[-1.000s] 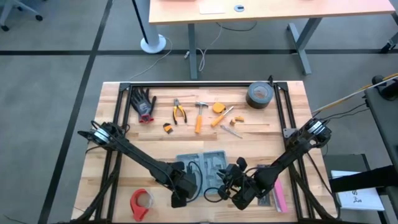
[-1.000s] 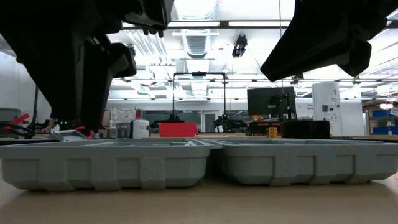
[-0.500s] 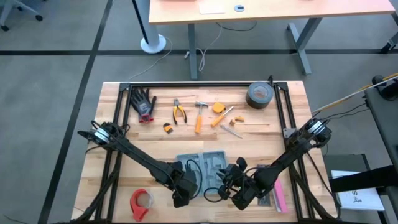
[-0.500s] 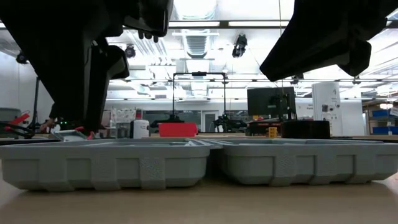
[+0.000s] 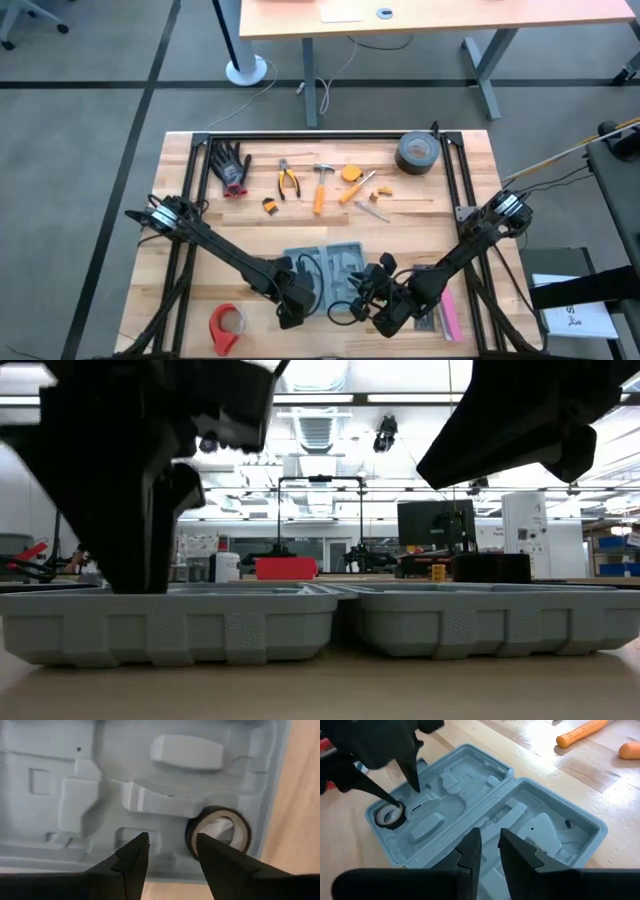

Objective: Prefit tool cases
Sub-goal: Remove the electrical tape from the gray tool box

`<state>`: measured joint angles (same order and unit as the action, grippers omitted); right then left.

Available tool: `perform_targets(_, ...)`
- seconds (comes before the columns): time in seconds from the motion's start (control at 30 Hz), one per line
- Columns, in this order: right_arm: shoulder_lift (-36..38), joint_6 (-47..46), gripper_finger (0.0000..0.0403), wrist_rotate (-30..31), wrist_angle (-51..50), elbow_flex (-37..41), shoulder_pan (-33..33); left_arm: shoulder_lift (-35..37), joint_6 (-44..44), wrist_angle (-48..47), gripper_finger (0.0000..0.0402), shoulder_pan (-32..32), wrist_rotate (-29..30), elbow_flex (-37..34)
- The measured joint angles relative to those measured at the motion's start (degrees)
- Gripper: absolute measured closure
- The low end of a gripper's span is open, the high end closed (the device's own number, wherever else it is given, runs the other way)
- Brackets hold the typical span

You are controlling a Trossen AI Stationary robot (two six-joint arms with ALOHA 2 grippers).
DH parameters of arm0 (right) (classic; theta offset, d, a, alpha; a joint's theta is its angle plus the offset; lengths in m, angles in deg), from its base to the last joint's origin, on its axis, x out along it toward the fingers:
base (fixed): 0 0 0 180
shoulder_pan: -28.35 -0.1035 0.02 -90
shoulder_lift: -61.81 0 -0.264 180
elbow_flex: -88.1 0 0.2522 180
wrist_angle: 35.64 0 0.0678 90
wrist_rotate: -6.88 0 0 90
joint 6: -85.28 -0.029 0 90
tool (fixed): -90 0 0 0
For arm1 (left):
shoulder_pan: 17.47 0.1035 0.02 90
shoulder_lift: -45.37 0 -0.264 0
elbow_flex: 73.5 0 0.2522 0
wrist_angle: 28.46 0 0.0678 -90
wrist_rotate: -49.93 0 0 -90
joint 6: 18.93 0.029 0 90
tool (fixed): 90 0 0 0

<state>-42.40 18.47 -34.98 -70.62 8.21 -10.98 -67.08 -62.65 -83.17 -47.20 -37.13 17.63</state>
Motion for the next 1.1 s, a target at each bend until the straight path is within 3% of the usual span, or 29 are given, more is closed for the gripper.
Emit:
perform_targets(0.53,0.23,1.85,0.0359,0.00,0.95,0.00,0.24,0.39,1.46,9.36,0.0246,0.33,-2.32,-6.49)
perform_targets(0.8,0.63,1.78,0.0345,0.02,0.91,0.00,0.50,0.24,8.34,10.59,0.0259,0.24,-3.93,-6.63)
perform_targets(0.97,0.66,1.86,0.0339,0.02,0.64,0.00,0.55,0.17,10.53,11.17,0.0290,0.20,-5.41,-6.63)
perform_targets(1.1,0.66,2.15,0.0341,0.02,0.51,0.00,0.59,0.13,10.42,11.93,0.0338,0.15,-6.10,-6.63)
